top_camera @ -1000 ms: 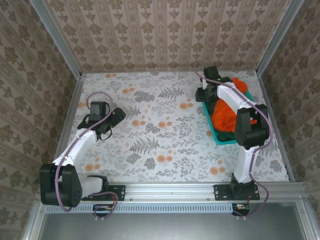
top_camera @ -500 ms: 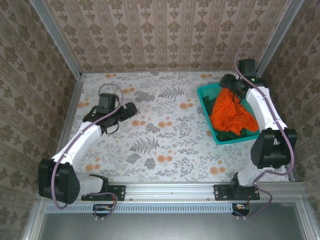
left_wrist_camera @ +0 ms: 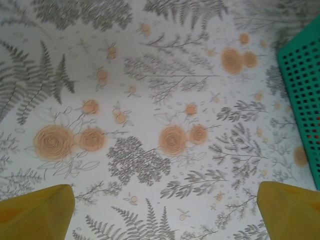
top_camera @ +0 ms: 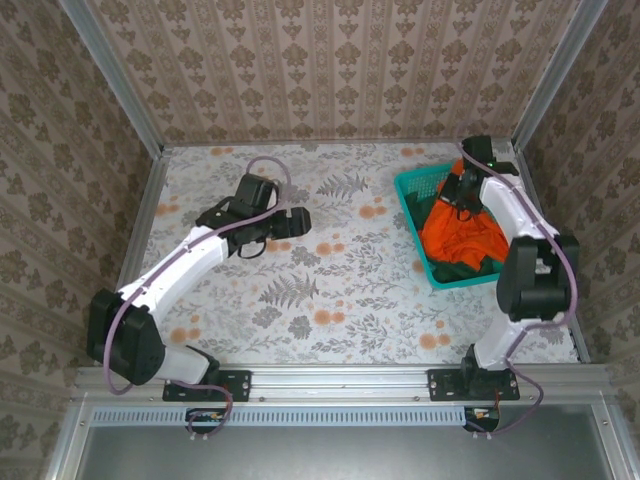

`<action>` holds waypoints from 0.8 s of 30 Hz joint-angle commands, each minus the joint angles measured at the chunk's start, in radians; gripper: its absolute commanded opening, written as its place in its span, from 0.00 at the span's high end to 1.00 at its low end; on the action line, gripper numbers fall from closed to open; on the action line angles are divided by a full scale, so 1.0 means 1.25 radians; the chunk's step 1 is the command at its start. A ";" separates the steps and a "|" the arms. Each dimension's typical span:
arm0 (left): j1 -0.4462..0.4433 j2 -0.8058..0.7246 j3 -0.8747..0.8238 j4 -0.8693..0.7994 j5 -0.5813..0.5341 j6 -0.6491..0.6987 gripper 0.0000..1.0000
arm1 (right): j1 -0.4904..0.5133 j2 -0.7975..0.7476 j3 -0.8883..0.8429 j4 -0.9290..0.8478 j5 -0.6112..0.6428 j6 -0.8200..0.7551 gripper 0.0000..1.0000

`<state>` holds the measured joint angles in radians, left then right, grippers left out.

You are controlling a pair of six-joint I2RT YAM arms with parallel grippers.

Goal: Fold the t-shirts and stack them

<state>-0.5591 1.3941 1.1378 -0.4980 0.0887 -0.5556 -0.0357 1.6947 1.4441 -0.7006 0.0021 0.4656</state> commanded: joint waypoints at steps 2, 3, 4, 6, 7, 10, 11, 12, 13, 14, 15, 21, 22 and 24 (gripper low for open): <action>-0.026 -0.020 0.060 -0.049 -0.053 0.041 0.05 | 0.042 -0.216 0.082 0.049 0.010 -0.020 1.00; -0.029 -0.025 0.069 -0.054 -0.066 0.039 0.05 | 0.044 -0.259 0.068 0.105 -0.036 -0.009 1.00; -0.031 -0.030 0.077 -0.056 -0.075 0.037 0.05 | 0.044 -0.292 0.051 0.168 -0.084 0.010 1.00; -0.033 -0.043 0.095 -0.058 -0.107 0.037 0.04 | 0.059 -0.343 0.048 0.255 -0.154 0.050 1.00; -0.033 -0.050 0.106 -0.060 -0.126 0.039 0.04 | 0.075 -0.354 0.058 0.280 -0.183 0.055 1.00; -0.033 -0.079 0.142 -0.077 -0.235 0.043 0.02 | 0.152 -0.367 0.132 0.330 -0.236 0.063 1.00; -0.030 -0.090 0.151 -0.081 -0.275 0.043 0.01 | 0.174 -0.366 0.155 0.356 -0.262 0.081 1.00; -0.028 -0.102 0.156 -0.082 -0.312 0.041 0.01 | 0.195 -0.362 0.184 0.372 -0.275 0.095 1.00; -0.023 -0.112 0.160 -0.083 -0.338 0.036 0.00 | 0.213 -0.357 0.210 0.381 -0.284 0.108 1.00; -0.016 -0.123 0.162 -0.084 -0.359 0.029 0.00 | 0.236 -0.349 0.238 0.396 -0.294 0.121 1.00; -0.010 -0.132 0.164 -0.085 -0.370 0.022 0.00 | 0.259 -0.339 0.263 0.405 -0.297 0.131 1.00; 0.025 -0.192 0.149 -0.095 -0.421 -0.019 0.00 | 0.381 -0.230 0.390 0.347 -0.267 0.124 1.00; 0.029 -0.199 0.147 -0.121 -0.452 -0.037 0.00 | 0.389 -0.202 0.390 0.313 -0.245 0.115 1.00; 0.035 -0.214 0.140 -0.178 -0.513 -0.078 0.00 | 0.401 -0.157 0.378 0.241 -0.183 0.103 0.99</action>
<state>-0.5274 1.1542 1.3197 -0.6132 -0.4191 -0.5789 0.4538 1.4151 1.9194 -0.2813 -0.3164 0.6056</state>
